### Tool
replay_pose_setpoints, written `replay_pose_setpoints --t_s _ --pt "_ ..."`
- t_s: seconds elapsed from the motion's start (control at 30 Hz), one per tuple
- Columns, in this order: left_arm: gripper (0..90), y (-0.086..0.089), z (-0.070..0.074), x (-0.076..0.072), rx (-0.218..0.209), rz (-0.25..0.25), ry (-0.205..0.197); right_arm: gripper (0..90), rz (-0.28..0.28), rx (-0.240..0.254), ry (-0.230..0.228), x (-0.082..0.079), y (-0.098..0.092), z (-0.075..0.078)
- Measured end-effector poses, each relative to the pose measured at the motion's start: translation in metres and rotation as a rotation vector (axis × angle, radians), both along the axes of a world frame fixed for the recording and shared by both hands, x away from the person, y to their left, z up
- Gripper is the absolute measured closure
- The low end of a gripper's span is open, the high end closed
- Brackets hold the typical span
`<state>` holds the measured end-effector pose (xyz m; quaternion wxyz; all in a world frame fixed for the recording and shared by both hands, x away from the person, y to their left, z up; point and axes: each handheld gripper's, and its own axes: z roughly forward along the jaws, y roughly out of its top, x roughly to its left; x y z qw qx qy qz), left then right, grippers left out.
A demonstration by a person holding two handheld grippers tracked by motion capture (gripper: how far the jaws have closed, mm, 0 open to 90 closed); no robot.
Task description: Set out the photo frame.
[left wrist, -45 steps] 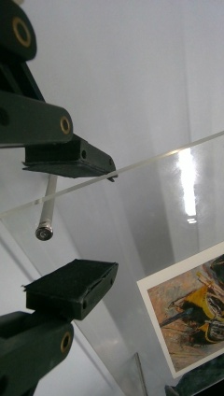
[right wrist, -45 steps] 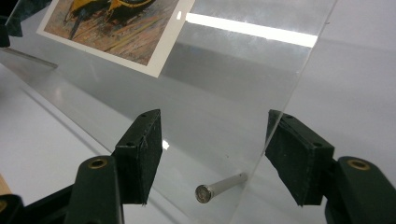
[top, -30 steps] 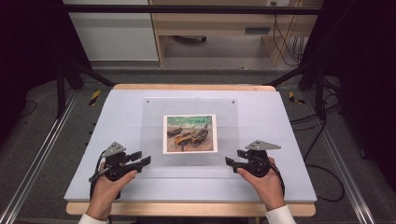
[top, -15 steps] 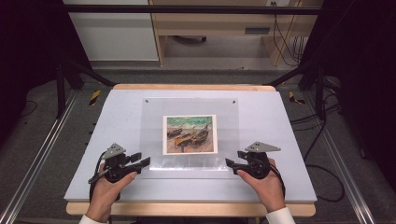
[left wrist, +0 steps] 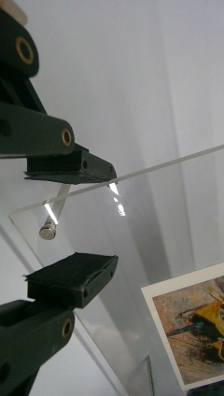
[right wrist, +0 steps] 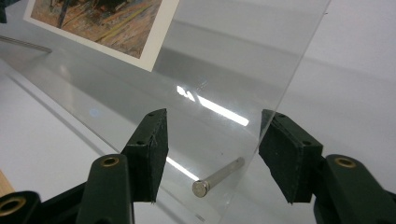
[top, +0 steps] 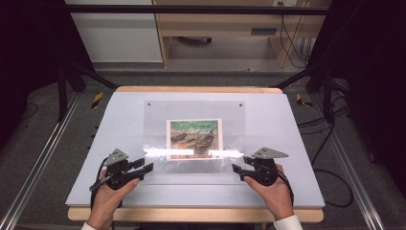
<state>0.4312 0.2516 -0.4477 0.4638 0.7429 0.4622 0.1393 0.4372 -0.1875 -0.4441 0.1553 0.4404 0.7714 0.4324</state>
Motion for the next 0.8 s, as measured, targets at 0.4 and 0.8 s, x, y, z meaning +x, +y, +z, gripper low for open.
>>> replay_pose_setpoints --t_s 0.4,0.8 --pt "55.4 0.0003 -0.0003 -0.0047 0.022 -0.005 -0.008 47.5 -0.001 -0.003 0.000 -0.0051 -0.0017 -0.0005" --pt "57.0 -0.0002 -0.0009 -0.0093 0.046 -0.007 -0.018 50.9 0.003 -0.010 -0.005 -0.0096 -0.0029 -0.0014"
